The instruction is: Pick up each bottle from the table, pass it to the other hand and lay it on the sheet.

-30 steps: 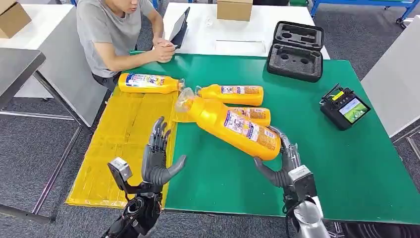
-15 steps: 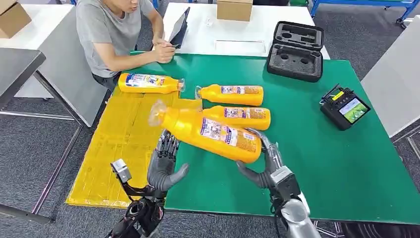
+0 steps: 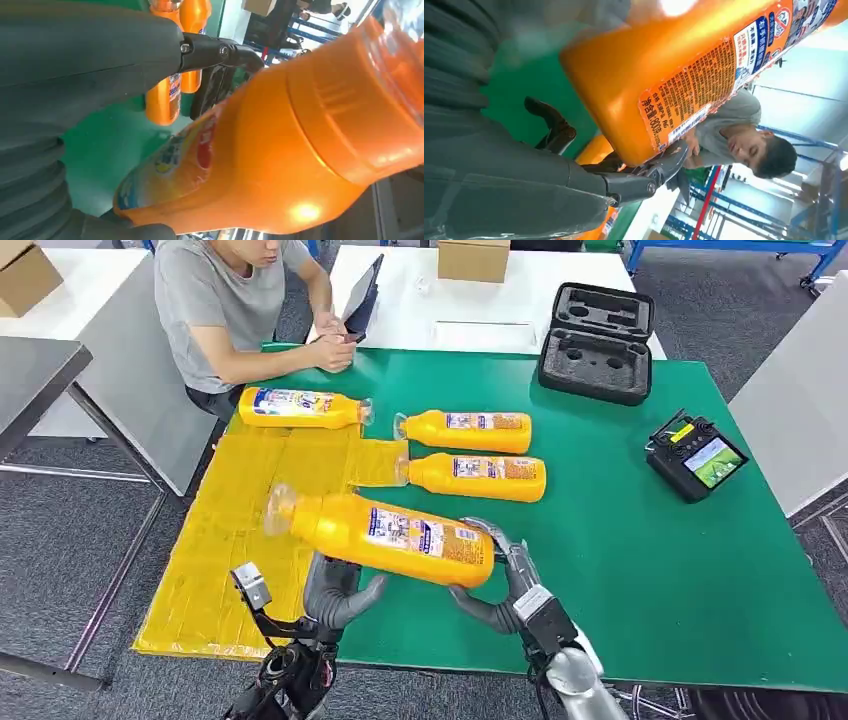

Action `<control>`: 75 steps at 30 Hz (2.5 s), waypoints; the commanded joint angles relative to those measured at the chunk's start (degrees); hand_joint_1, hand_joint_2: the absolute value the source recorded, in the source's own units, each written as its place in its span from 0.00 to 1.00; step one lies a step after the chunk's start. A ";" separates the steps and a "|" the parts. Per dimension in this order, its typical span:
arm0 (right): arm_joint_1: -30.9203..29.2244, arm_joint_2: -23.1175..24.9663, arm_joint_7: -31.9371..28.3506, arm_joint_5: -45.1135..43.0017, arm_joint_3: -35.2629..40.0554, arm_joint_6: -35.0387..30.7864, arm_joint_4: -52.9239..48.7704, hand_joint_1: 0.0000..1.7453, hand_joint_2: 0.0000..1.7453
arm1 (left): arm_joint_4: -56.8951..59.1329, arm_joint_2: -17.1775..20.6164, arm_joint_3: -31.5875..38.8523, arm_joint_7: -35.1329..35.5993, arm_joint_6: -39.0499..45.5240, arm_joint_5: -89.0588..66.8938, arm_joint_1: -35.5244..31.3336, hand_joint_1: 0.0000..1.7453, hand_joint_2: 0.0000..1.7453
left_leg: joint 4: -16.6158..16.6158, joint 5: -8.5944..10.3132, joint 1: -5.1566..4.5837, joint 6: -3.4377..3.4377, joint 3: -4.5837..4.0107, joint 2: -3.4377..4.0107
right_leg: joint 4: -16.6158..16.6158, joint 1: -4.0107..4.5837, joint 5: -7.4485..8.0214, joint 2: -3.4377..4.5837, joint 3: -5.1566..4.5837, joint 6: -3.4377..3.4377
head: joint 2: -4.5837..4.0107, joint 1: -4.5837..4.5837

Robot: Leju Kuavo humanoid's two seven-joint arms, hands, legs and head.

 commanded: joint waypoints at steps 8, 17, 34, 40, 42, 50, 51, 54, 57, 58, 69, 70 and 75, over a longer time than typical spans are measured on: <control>-3.59 1.24 0.02 -1.57 3.41 0.10 6.74 1.00 1.00 | 2.82 0.38 0.65 -4.00 0.18 -0.43 -1.46 0.00 1.00 | -0.06 -0.03 0.04 -0.09 0.18 0.17 | -0.08 0.04 0.03 0.13 0.14 -0.11 | 0.02 0.00; -2.92 1.66 0.02 -1.61 1.30 -0.85 7.02 1.00 1.00 | 2.71 0.07 1.57 -4.00 -0.76 0.84 -1.21 0.84 1.00 | -0.06 -0.02 0.04 -0.08 0.16 0.14 | -0.07 0.05 0.02 0.10 0.12 -0.10 | 0.00 0.00; -2.98 2.95 0.02 -1.45 -1.78 -0.57 10.29 0.00 0.00 | -3.81 -1.15 4.62 -4.00 -0.76 0.57 1.18 1.00 1.00 | -0.05 -0.02 0.03 -0.08 0.14 0.11 | -0.07 0.04 0.02 0.08 0.10 -0.09 | 0.00 0.00; -2.81 2.90 0.02 -1.34 -1.85 -0.52 10.30 0.00 0.00 | -4.28 -1.07 4.73 -4.00 -0.90 0.65 1.25 1.00 1.00 | -0.05 -0.02 0.03 -0.07 0.15 0.11 | -0.07 0.03 0.01 0.08 0.11 -0.09 | 0.00 0.00; -2.64 3.00 0.02 -1.14 -2.12 -0.92 10.49 0.00 1.00 | -5.92 -0.95 4.75 -4.00 -1.25 0.54 1.71 1.00 1.00 | -0.05 -0.03 0.02 -0.08 0.16 0.11 | -0.06 0.03 0.01 0.07 0.12 -0.10 | 0.00 0.00; -1.36 3.31 0.02 -1.10 -3.10 -2.47 10.38 0.00 1.00 | -9.24 4.61 -4.09 -4.00 26.88 -10.70 -1.38 1.00 1.00 | -0.06 -0.01 0.04 -0.09 0.15 0.09 | -0.08 0.05 0.02 0.06 0.12 -0.11 | 0.00 -0.02; -1.24 3.33 0.02 -1.11 -3.27 -2.55 10.37 0.00 1.00 | -8.16 7.32 -8.80 -4.00 37.12 -14.21 -3.27 1.00 1.00 | -0.05 0.00 0.04 -0.09 0.11 0.04 | -0.05 0.05 0.01 0.01 0.09 -0.10 | 0.00 0.00; -1.73 3.71 0.02 -1.36 -3.86 -2.00 11.24 0.00 1.00 | 4.04 8.71 -7.95 -4.00 55.32 -37.49 -7.74 1.00 1.00 | -0.11 0.08 0.00 -0.08 0.13 -0.16 | -0.06 0.00 0.00 -0.18 0.13 -0.09 | 0.00 0.00; -0.90 3.49 0.02 -1.32 -4.45 -2.23 10.65 0.00 1.00 | 8.75 10.56 -5.86 -4.00 55.32 -42.21 -9.75 1.00 1.00 | -0.13 0.04 0.00 -0.07 0.19 0.06 | -0.10 0.02 0.04 0.04 0.12 -0.09 | 0.00 0.00; -0.63 3.40 0.02 -1.30 -4.57 -2.27 10.40 0.00 1.00 | 9.10 10.79 -5.27 -4.00 55.32 -42.81 -9.87 1.00 1.00 | -0.15 0.05 0.04 -0.11 0.24 0.04 | -0.14 0.06 0.05 0.01 0.20 -0.13 | 0.00 0.00; -0.62 4.09 0.02 -0.78 -5.33 -1.93 10.69 0.00 1.00 | 6.75 13.31 -1.19 -3.93 55.32 -44.38 -9.80 1.00 1.00 | -0.05 0.05 0.04 -0.12 0.11 0.15 | -0.03 0.04 0.02 0.13 0.04 -0.10 | 0.00 0.00; -0.52 4.09 0.02 -0.60 -5.26 -1.88 10.61 0.00 1.00 | 5.72 13.50 -0.27 -4.00 55.32 -44.42 -9.44 1.00 1.00 | -0.04 0.04 0.05 -0.11 0.10 0.14 | -0.03 0.04 0.02 0.14 0.03 -0.09 | 0.00 0.02; 0.32 3.75 0.02 -0.47 -5.24 -1.92 9.78 0.00 1.00 | 0.07 12.92 5.99 -0.84 55.32 -57.06 -7.46 1.00 1.00 | -0.08 0.02 0.10 -0.18 0.18 0.25 | -0.08 0.10 0.04 0.22 0.10 -0.17 | 0.00 0.02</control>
